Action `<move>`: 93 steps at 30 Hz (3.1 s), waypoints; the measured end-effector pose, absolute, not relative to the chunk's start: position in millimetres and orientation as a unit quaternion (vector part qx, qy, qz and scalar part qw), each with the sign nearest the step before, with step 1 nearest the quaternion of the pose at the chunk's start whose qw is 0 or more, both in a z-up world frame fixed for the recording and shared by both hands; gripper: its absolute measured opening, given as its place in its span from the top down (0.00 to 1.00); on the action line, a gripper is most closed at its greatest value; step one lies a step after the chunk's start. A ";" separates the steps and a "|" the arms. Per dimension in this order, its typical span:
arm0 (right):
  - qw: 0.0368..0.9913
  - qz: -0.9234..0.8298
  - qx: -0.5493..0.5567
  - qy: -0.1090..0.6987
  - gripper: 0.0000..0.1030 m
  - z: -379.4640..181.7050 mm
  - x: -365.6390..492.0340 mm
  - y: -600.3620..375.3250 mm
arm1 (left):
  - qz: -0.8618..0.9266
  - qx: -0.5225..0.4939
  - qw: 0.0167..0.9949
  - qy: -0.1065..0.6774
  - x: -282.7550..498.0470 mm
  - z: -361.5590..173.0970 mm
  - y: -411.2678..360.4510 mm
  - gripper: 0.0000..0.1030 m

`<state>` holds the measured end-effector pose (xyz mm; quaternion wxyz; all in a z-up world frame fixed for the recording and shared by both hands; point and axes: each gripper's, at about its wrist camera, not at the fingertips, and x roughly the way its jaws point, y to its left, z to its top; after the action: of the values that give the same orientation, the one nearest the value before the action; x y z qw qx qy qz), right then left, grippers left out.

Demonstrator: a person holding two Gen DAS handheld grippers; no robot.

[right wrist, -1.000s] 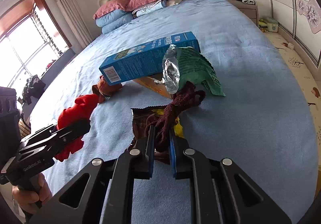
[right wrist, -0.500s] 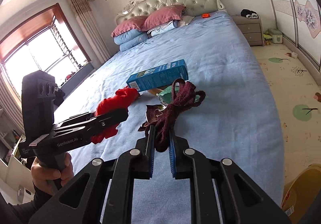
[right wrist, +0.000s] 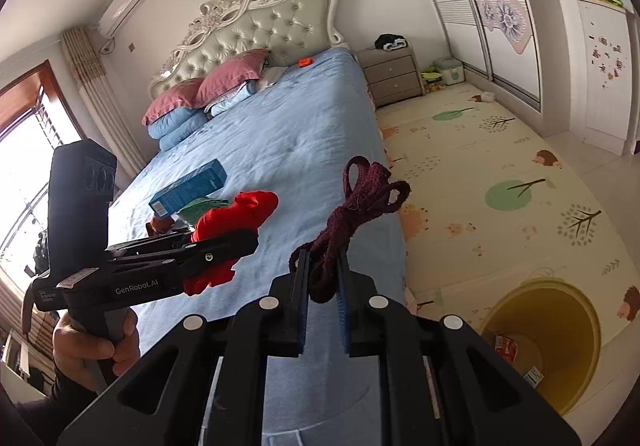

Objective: Collect trash
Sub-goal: 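Carry red cloth and brown wrapper to the yellow bin and release, then move both open tools back over the wrappers on the bed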

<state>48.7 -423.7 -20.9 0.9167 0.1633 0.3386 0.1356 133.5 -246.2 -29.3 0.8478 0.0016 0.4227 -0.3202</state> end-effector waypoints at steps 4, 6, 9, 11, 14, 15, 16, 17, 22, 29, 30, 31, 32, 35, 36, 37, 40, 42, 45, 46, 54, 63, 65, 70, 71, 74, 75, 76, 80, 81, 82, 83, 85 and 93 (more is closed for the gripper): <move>0.919 0.085 0.178 0.342 0.88 -36.8 30.2 -472.7 | -0.350 0.015 0.822 0.449 137.9 -51.2 -302.6 0.64; 0.917 0.063 0.186 0.348 0.88 -47.6 23.6 -495.6 | -0.364 0.025 0.809 0.461 138.4 -63.5 -330.2 0.64; 0.913 0.032 0.195 0.358 0.88 -64.7 11.2 -525.8 | -0.385 0.038 0.787 0.480 137.7 -83.1 -369.6 0.64; 0.908 0.015 0.203 0.367 0.88 -76.6 3.7 -542.7 | -0.396 0.051 0.775 0.491 136.1 -96.3 -394.9 0.64; 0.900 -0.005 0.216 0.378 0.88 -93.9 -6.7 -565.6 | -0.409 0.068 0.753 0.511 133.0 -116.9 -431.7 0.64; 0.897 -0.011 0.220 0.382 0.88 -99.6 -9.2 -572.9 | -0.413 0.071 0.746 0.517 132.3 -123.7 -441.8 0.64; 0.895 -0.017 0.224 0.386 0.88 -105.4 -11.9 -580.3 | -0.416 0.075 0.740 0.523 131.9 -130.2 -451.5 0.64; 0.892 -0.024 0.227 0.390 0.88 -111.4 -16.6 -587.2 | -0.418 0.080 0.734 0.529 132.1 -136.1 -461.3 0.64; 0.881 -0.049 0.238 0.407 0.88 -138.5 -21.5 -613.8 | -0.422 0.102 0.717 0.545 139.5 -159.1 -504.0 0.64; 0.867 -0.072 0.248 0.426 0.85 -165.5 -20.6 -636.4 | -0.432 0.122 0.694 0.563 146.4 -187.1 -540.4 0.51; 0.865 -0.080 0.246 0.430 0.83 -169.2 -19.9 -639.1 | -0.428 0.129 0.693 0.565 145.4 -190.2 -544.7 0.42; 0.863 -0.092 0.248 0.431 0.68 -173.0 -19.9 -642.7 | -0.423 0.135 0.693 0.568 146.3 -194.6 -546.7 0.19; 0.859 -0.104 0.252 0.434 0.53 -177.4 -20.0 -647.3 | -0.418 0.140 0.696 0.567 147.0 -197.1 -545.9 0.11; 0.850 -0.123 0.262 0.441 0.32 -186.0 -22.2 -652.7 | -0.402 0.149 0.695 0.577 151.3 -204.1 -541.9 0.11; 0.848 -0.116 0.268 0.443 0.34 -188.6 -23.4 -653.0 | -0.399 0.148 0.693 0.581 152.6 -205.1 -539.8 0.11; 0.847 -0.112 0.275 0.442 0.34 -190.2 -25.3 -652.9 | -0.394 0.146 0.694 0.584 153.2 -205.8 -538.2 0.11; 0.846 -0.107 0.281 0.441 0.35 -189.1 -28.1 -651.4 | -0.390 0.143 0.694 0.588 153.6 -205.6 -536.8 0.11; 0.848 -0.106 0.280 0.437 0.36 -183.8 -29.0 -651.2 | -0.392 0.141 0.696 0.585 152.6 -202.2 -535.7 0.11; 0.853 -0.105 0.280 0.427 0.36 -173.7 -30.0 -651.0 | -0.398 0.137 0.700 0.577 148.7 -193.2 -534.0 0.11; 0.855 -0.106 0.278 0.424 0.36 -170.2 -30.6 -650.2 | -0.399 0.138 0.703 0.572 147.2 -189.1 -533.2 0.11; 0.868 -0.103 0.261 0.410 0.37 -147.1 -32.3 -639.9 | -0.411 0.128 0.724 0.539 138.1 -152.6 -518.9 0.11; 0.894 -0.087 0.231 0.373 0.37 -108.6 -26.9 -605.1 | -0.401 0.094 0.767 0.492 136.3 -105.1 -462.1 0.11; 0.902 -0.076 0.218 0.365 0.37 -99.8 -21.9 -590.9 | -0.392 0.088 0.778 0.483 138.0 -96.2 -443.1 0.11; 0.921 -0.041 0.189 0.338 0.37 -78.4 -5.1 -546.5 | -0.357 0.066 0.814 0.454 143.1 -73.0 -382.1 0.11; 0.925 -0.032 0.183 0.333 0.37 -73.9 -0.8 -536.4 | -0.348 0.062 0.822 0.446 144.8 -67.9 -367.8 0.11; 0.936 0.000 0.164 0.313 0.39 -60.4 13.2 -502.9 | -0.312 0.056 0.851 0.418 146.8 -51.6 -321.0 0.11; 0.938 0.014 0.157 0.307 0.39 -55.5 18.6 -490.4 | -0.299 0.053 0.860 0.409 146.4 -46.7 -304.7 0.11; 0.941 0.028 0.149 0.303 0.39 -51.1 23.7 -477.3 | -0.289 0.050 0.868 0.402 145.9 -42.0 -288.1 0.11; 0.949 0.076 0.112 0.286 0.39 -32.5 44.6 -422.0 | -0.241 0.037 0.892 0.381 145.0 -25.4 -222.8 0.10; 0.949 0.089 0.106 0.282 0.39 -28.6 49.4 -407.7 | -0.229 0.033 0.897 0.377 144.6 -22.2 -207.3 0.09; 0.949 0.102 0.102 0.279 0.39 -25.5 54.5 -394.9 | -0.217 0.030 0.901 0.374 144.0 -19.1 -192.3 0.09; 0.949 0.113 0.098 0.278 0.39 -22.7 59.2 -382.0 | -0.205 0.027 0.906 0.370 143.4 -16.0 -177.0 0.09; 0.947 0.135 0.092 0.275 0.39 -18.0 67.4 -357.6 | -0.184 0.022 0.912 0.365 139.8 -12.4 -148.3 0.09; 0.940 0.195 0.058 0.273 0.39 -7.0 90.0 -267.8 | -0.122 -0.014 0.927 0.356 133.0 -5.2 -58.5 0.08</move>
<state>90.0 -267.8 -7.0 0.9401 0.0579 0.2731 0.1955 133.0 -58.5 -5.2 0.9266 -0.0139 0.3555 -0.1219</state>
